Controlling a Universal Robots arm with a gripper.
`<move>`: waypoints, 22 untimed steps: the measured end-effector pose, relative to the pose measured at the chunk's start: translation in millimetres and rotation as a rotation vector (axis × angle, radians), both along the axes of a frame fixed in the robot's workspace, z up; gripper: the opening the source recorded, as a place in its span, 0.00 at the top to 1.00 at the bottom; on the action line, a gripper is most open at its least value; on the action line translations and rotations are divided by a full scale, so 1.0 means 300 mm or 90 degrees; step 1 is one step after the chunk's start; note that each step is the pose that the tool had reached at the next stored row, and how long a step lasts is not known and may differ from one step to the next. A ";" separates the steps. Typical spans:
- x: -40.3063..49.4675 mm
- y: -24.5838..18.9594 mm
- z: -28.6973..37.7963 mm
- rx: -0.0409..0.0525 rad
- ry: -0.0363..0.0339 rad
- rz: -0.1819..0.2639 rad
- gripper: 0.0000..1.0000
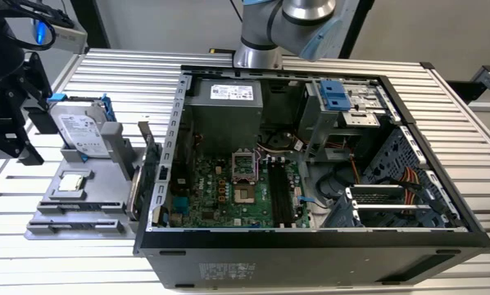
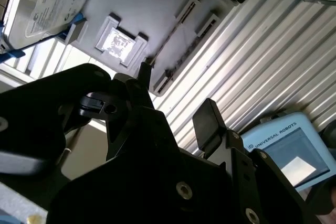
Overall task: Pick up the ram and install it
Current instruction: 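Pick up the ram and move it above insertion slot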
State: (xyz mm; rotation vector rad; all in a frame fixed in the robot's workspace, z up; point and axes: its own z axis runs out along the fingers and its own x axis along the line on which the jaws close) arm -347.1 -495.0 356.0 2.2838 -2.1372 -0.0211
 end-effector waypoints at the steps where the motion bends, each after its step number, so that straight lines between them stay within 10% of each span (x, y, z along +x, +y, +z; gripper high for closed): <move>1: 0.000 0.000 -0.002 0.0000 0.0012 0.000 0.00; 22: 0.000 -0.001 -0.044 0.0000 0.0026 0.000 0.00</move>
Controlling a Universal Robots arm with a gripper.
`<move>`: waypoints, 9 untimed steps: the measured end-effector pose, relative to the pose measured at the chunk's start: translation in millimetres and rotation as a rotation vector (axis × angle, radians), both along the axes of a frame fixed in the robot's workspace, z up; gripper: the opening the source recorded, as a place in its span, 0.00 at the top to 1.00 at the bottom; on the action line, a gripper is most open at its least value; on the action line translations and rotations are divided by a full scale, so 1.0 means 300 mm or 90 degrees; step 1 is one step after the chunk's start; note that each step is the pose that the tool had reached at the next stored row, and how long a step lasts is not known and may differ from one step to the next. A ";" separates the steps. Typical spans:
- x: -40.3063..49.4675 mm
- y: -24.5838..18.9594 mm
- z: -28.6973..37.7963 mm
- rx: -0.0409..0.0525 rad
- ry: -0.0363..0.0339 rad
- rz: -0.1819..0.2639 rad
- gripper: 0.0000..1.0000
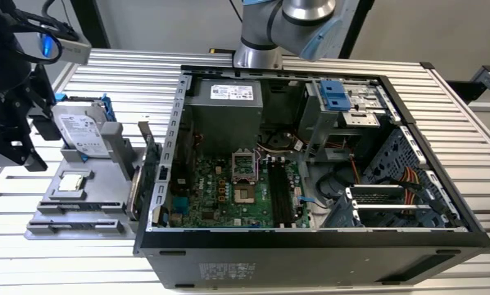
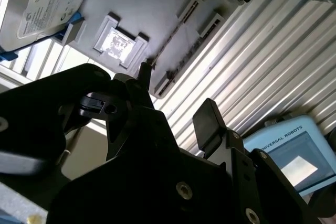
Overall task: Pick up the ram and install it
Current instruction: 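Pick up the ram and move it above insertion slot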
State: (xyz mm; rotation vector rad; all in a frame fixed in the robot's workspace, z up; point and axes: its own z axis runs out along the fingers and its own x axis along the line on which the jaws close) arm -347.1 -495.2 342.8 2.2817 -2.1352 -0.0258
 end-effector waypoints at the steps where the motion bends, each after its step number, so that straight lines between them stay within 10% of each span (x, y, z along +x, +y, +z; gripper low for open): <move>1: 0.000 0.000 -0.002 0.0000 0.0000 0.000 0.00; 9: 0.000 0.000 -0.017 0.0000 0.0000 0.000 0.00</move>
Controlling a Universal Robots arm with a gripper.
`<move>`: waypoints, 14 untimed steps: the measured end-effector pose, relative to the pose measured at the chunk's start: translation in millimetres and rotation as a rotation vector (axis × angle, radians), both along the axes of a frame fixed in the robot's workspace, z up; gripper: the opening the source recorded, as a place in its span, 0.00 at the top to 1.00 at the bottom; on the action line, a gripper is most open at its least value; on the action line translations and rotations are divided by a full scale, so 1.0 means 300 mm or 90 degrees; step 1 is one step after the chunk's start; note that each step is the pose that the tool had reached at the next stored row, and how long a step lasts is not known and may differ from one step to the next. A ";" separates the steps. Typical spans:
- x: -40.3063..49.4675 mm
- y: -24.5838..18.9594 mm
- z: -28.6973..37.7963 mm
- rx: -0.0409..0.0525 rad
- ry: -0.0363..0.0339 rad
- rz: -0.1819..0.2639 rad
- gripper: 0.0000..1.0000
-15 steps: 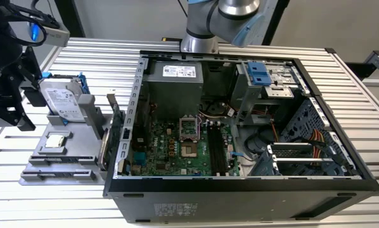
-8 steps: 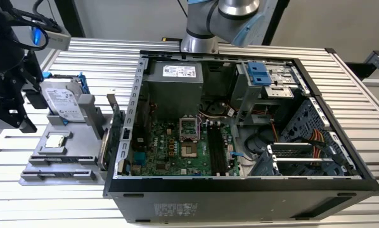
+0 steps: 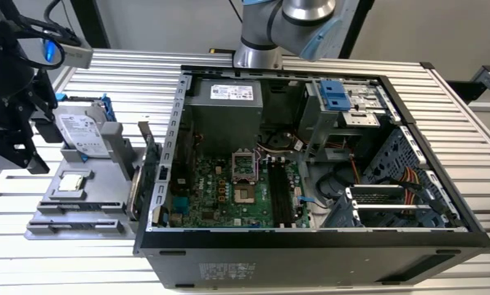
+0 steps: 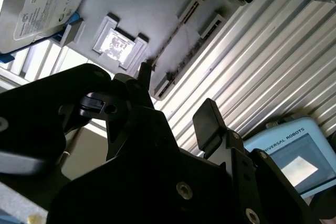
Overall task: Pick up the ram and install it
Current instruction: 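Pick up the ram and move it above insertion slot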
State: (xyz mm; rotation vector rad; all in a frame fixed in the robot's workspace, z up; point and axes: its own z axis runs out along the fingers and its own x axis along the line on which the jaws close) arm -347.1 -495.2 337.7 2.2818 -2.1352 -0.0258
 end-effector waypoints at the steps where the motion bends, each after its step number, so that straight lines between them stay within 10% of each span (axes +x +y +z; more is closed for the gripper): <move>1: 0.000 0.000 -0.002 0.0000 0.0000 0.000 0.00; 14: 0.000 0.000 -0.025 0.0000 0.0000 0.000 0.00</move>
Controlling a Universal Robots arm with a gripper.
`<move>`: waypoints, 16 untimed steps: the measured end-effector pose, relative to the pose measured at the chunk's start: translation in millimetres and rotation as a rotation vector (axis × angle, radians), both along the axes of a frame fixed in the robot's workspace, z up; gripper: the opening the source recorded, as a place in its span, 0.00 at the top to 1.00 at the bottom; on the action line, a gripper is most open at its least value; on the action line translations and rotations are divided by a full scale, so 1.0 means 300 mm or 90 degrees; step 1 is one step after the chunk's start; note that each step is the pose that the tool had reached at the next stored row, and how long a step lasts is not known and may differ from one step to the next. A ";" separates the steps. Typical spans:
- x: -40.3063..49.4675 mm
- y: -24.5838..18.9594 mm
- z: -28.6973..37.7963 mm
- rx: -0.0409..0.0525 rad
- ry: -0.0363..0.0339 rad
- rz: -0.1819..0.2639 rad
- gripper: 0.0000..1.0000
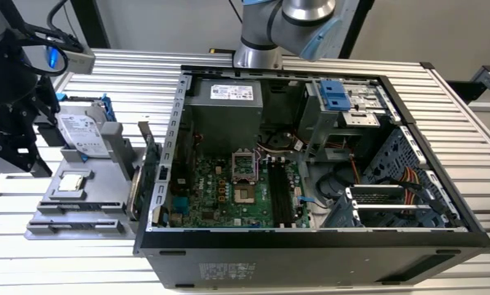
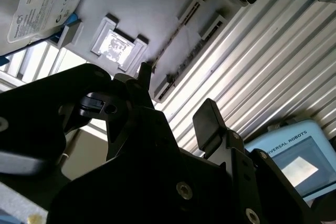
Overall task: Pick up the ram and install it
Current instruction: 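Pick up the ram and move it above insertion slot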
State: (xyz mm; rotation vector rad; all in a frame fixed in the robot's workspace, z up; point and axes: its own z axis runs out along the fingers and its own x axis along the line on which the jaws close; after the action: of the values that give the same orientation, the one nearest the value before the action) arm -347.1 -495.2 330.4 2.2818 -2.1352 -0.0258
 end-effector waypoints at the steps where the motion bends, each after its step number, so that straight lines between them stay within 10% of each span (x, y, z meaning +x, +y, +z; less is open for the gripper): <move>1: 0.000 0.000 -0.002 0.0000 0.0000 0.000 0.00; 16: 0.000 0.000 -0.026 0.0001 -0.0001 0.000 0.00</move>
State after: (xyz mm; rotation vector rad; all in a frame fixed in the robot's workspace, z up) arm -347.1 -495.3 322.6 2.2819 -2.1353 -0.0258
